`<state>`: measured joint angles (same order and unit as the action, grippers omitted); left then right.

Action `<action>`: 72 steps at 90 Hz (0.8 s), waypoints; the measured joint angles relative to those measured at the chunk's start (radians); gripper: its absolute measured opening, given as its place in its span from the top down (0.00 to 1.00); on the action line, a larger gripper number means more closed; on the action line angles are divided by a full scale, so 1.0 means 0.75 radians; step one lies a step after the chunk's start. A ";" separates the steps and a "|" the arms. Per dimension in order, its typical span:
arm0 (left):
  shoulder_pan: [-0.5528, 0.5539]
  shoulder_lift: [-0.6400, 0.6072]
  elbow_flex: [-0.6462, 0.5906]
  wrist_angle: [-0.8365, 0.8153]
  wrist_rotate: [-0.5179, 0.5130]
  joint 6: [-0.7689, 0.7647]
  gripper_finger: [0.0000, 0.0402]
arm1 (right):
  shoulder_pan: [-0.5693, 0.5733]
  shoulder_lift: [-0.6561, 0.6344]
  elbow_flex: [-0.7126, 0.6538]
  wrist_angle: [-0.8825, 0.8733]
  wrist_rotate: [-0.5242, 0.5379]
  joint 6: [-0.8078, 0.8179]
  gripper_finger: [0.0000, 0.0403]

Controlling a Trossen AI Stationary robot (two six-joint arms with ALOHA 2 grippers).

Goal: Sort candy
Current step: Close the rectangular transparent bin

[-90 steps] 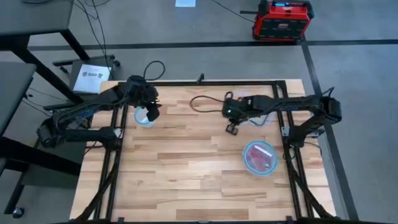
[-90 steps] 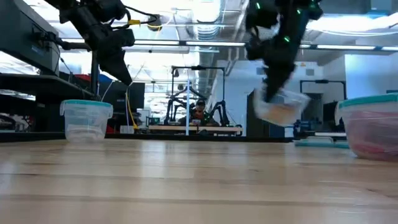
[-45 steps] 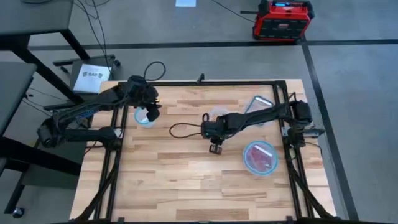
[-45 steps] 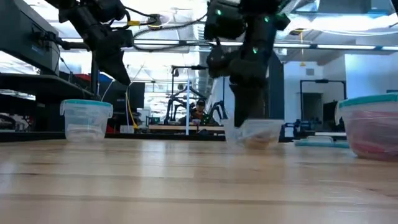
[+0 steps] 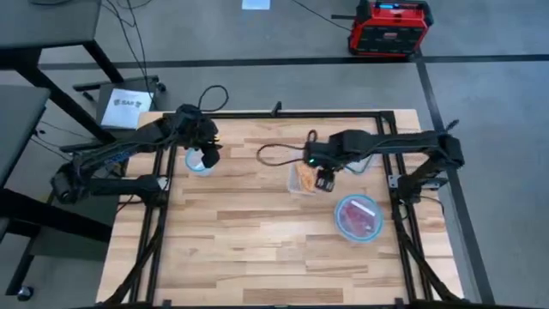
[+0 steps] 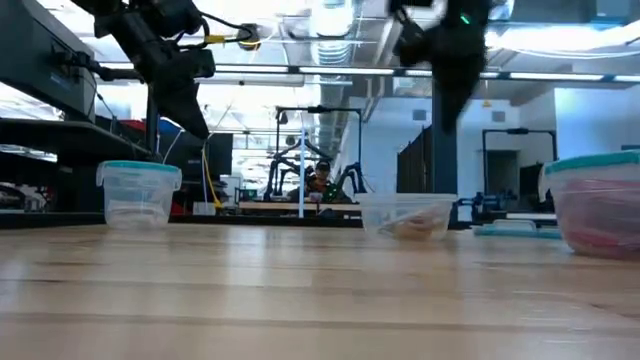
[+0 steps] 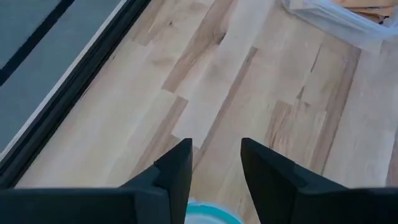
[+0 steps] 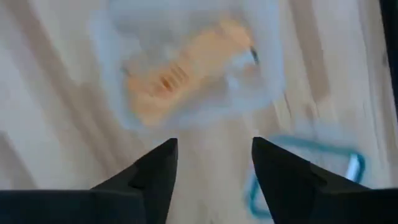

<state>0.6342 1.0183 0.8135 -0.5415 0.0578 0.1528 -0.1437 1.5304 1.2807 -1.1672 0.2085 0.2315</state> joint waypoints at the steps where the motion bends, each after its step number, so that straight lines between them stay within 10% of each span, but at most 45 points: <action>1: 0.000 0.000 0.000 0.000 0.000 0.000 0.69 | -0.012 -0.012 -0.026 0.006 0.000 0.002 0.51; 27: 0.000 0.000 0.000 0.006 0.000 -0.004 0.69 | -0.266 -0.121 -0.578 0.368 -0.003 0.001 0.55; 72: 0.000 0.000 0.000 0.036 0.000 -0.007 0.69 | -0.290 -0.080 -0.707 0.570 0.000 -0.016 0.60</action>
<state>0.6342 1.0183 0.8135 -0.5145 0.0578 0.1473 -0.3610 1.4707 0.7506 -0.7398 0.2086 0.2195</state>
